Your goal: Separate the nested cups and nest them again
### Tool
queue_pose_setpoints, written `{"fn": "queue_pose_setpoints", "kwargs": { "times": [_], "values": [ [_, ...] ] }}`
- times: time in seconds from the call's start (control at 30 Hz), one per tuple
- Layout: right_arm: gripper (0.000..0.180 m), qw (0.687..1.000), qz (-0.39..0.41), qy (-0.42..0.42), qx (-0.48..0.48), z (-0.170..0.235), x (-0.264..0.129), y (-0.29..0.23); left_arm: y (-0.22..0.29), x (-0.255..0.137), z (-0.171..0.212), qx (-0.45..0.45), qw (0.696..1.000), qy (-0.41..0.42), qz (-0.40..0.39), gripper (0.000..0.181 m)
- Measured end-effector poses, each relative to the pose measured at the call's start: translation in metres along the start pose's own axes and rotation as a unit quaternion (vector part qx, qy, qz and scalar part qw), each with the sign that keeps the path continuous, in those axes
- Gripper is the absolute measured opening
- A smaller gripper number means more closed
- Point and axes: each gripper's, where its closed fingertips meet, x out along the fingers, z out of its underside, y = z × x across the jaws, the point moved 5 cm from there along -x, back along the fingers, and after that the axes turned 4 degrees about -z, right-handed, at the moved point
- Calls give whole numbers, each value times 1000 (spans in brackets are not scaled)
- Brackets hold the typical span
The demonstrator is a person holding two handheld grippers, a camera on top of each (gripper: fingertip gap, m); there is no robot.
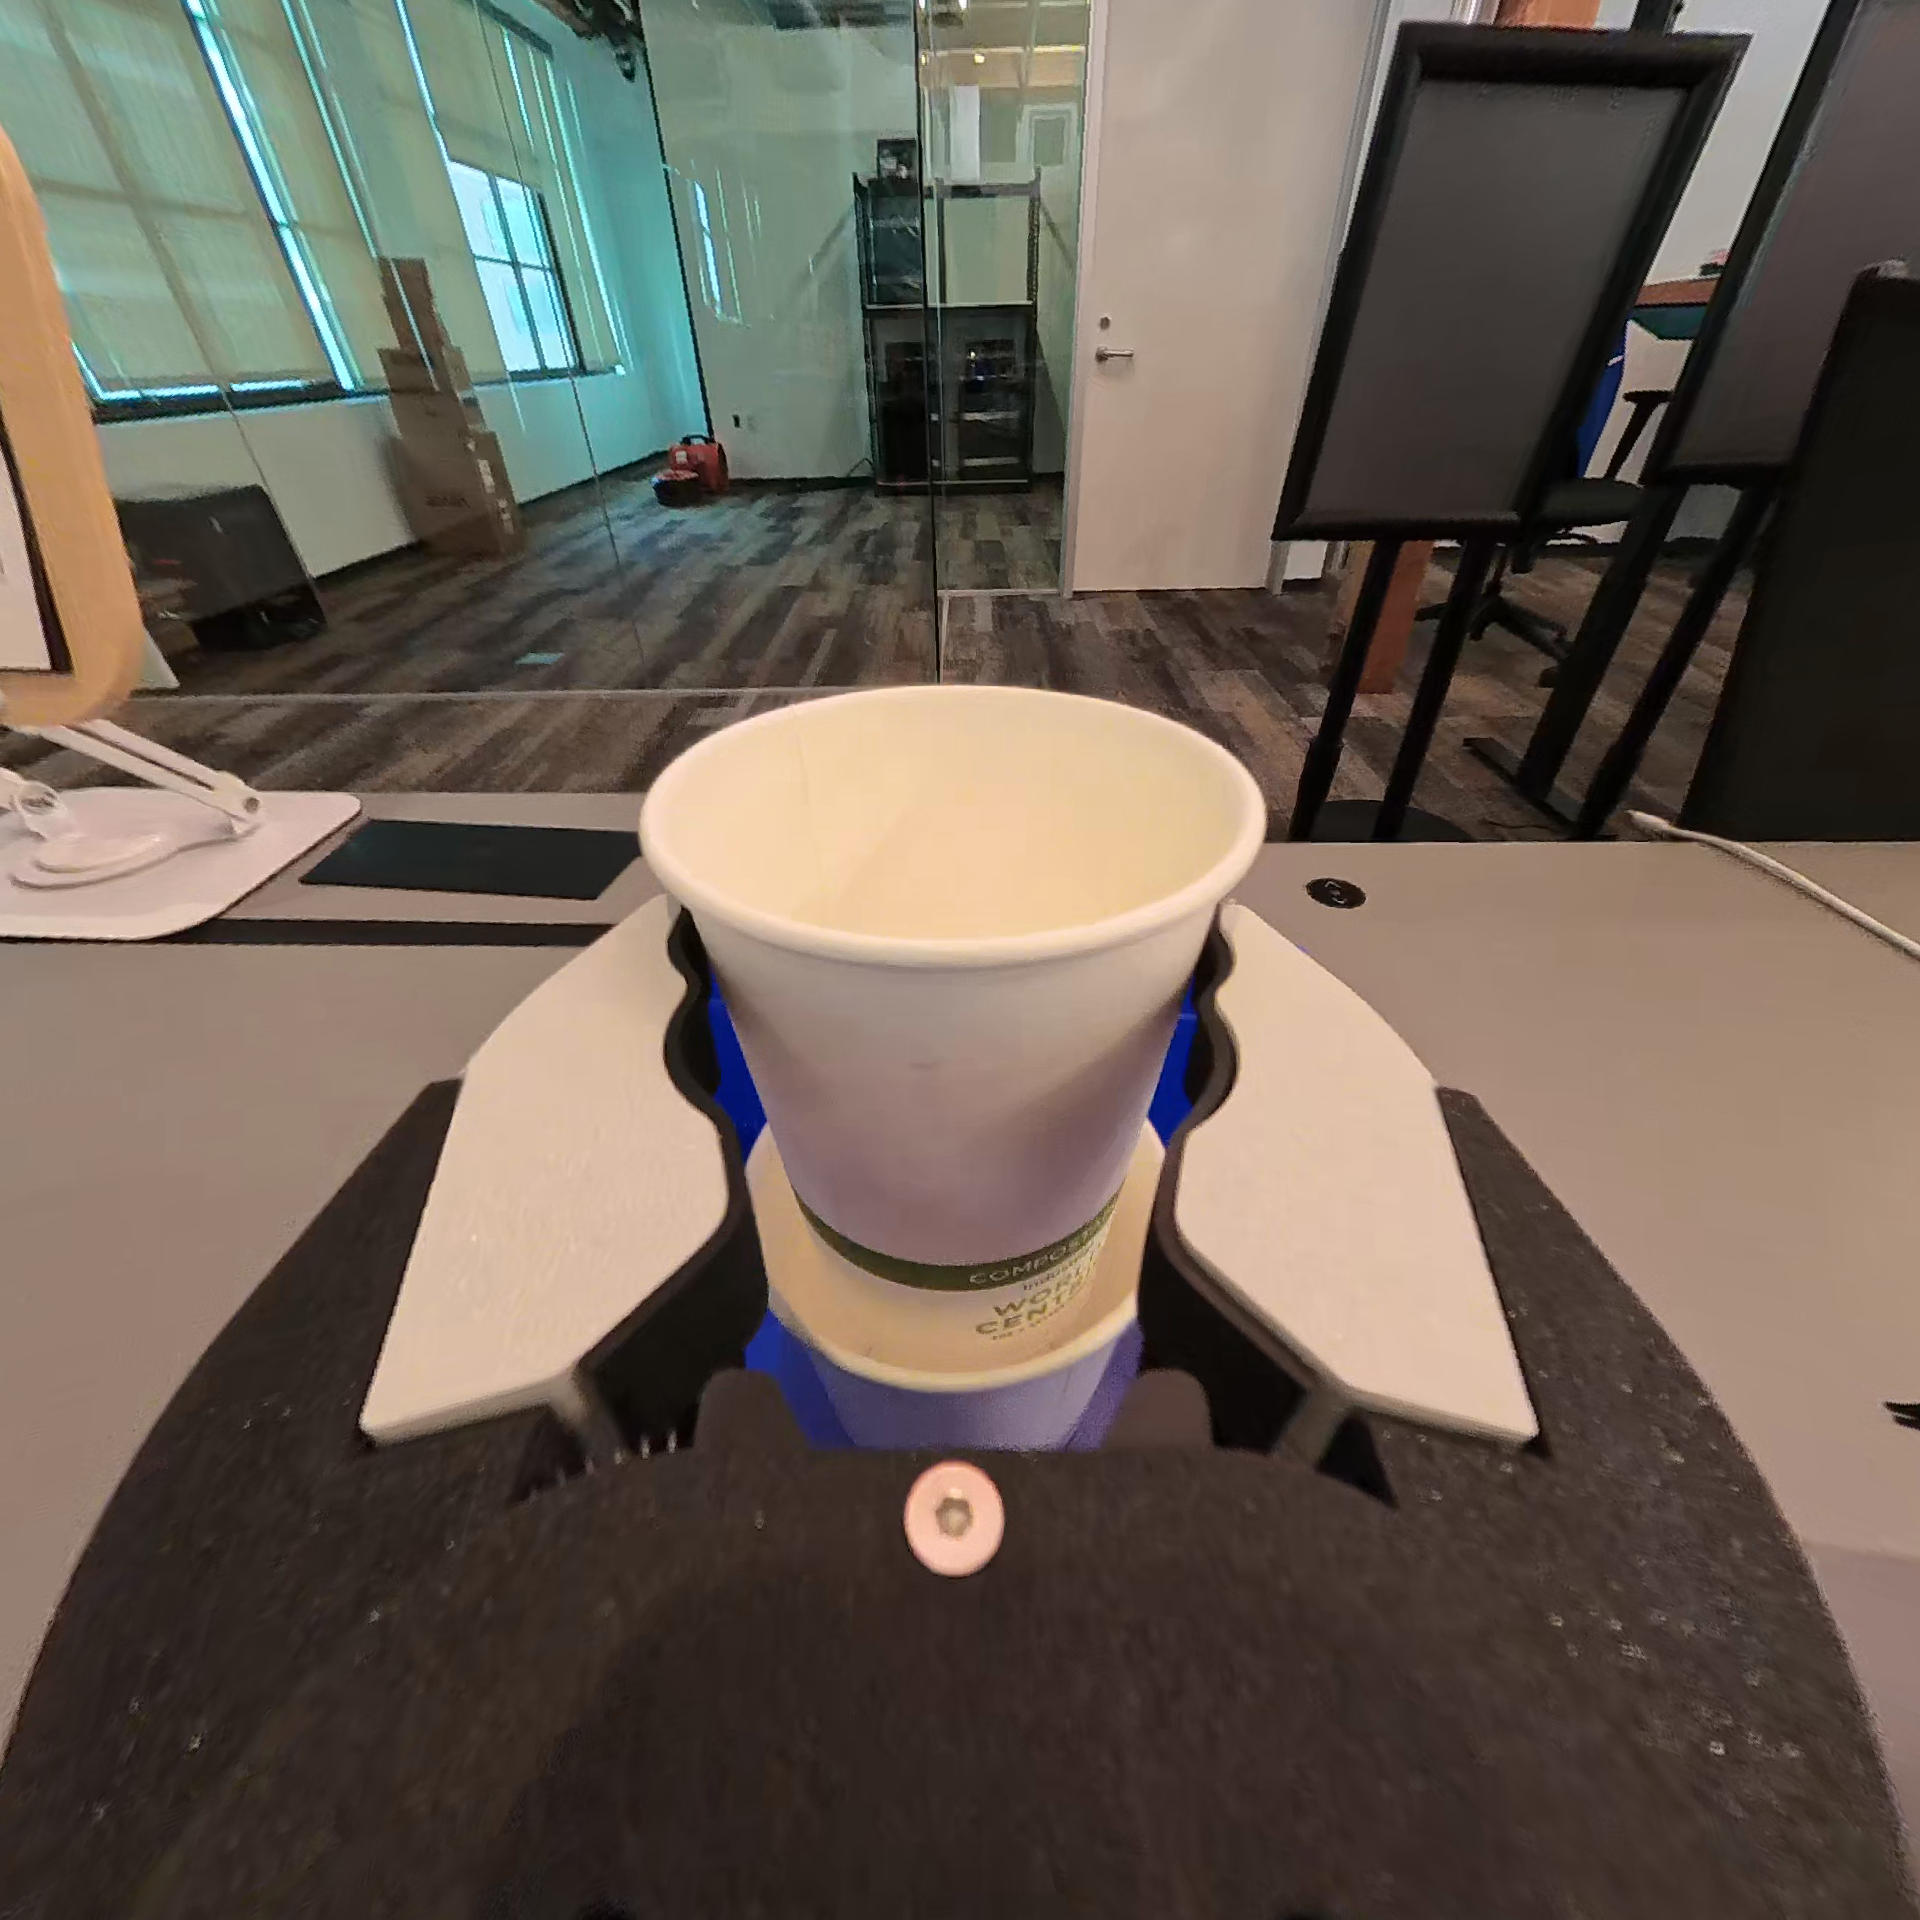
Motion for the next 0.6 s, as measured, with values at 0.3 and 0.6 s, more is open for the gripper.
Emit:
{"fn": "queue_pose_setpoints", "kwargs": {
  "times": [0.3, 0.6],
  "values": [
    [89, 1000, -1, -8, 24, 19, 2, 4, 2, 0, 2, 1, 1000, -5, 1, 52],
    [92, 999, -5, -11, 31, 29, 4, 3, 2, -5, 1, 3, 1000, -4, -3, 52]
  ]
}}
